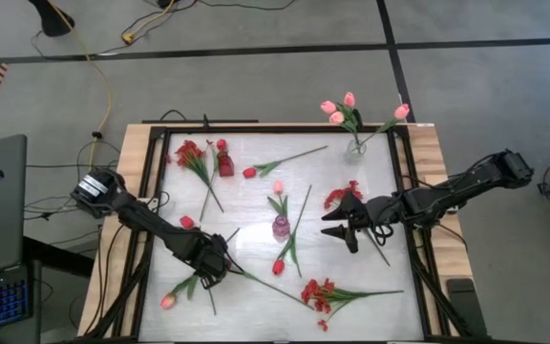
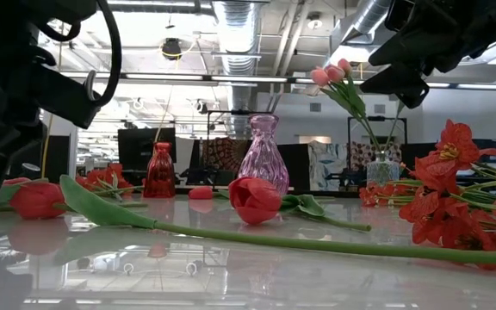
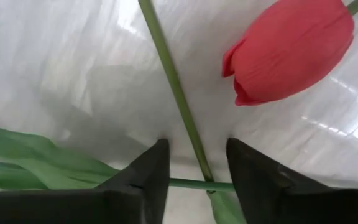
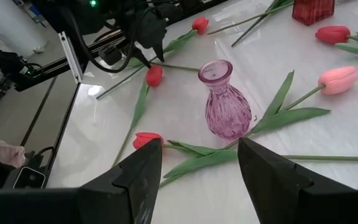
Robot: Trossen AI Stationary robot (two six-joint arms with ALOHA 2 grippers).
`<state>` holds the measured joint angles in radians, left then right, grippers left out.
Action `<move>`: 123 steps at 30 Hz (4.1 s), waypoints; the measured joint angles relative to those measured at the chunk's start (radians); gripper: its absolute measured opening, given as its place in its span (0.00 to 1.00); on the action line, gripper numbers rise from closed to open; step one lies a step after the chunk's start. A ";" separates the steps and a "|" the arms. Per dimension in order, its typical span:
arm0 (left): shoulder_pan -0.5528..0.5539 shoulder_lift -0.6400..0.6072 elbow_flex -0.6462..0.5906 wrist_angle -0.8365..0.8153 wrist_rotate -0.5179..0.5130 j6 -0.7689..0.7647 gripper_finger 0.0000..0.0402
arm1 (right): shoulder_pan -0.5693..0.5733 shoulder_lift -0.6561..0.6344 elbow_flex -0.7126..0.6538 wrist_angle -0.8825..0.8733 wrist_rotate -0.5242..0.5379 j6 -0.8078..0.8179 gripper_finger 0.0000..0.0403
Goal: Sort flowers into vase by color
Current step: Put the pink flower into the transparent vase
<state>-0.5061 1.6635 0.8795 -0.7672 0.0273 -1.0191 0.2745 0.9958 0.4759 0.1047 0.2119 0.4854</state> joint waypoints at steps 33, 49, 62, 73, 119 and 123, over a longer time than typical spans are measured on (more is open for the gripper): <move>-0.080 -0.528 -0.003 0.290 -0.716 0.205 0.00 | 0.048 0.000 0.000 0.004 -0.001 0.037 0.59; -0.049 -0.538 -0.002 0.739 -0.763 0.659 0.00 | 0.044 -0.003 0.001 0.109 -0.001 -0.182 0.59; 0.110 -0.538 -0.002 0.836 -0.624 0.347 0.00 | 0.107 0.008 0.179 0.126 -0.001 -1.226 0.59; 0.219 -0.514 -0.001 0.860 -0.464 0.170 0.00 | 0.098 0.234 0.282 0.291 0.055 -2.010 0.59; 0.232 -0.419 -0.002 0.950 -0.373 0.117 0.00 | 0.043 0.645 0.470 0.632 0.259 -2.743 0.25; 0.232 -0.419 -0.002 0.943 -0.375 0.115 0.00 | 0.044 0.645 0.470 0.632 0.257 -2.745 0.19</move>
<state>-0.2737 1.2442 0.8772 0.1759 -0.3476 -0.9042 0.3182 1.6413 0.9459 0.7366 0.4694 -2.2597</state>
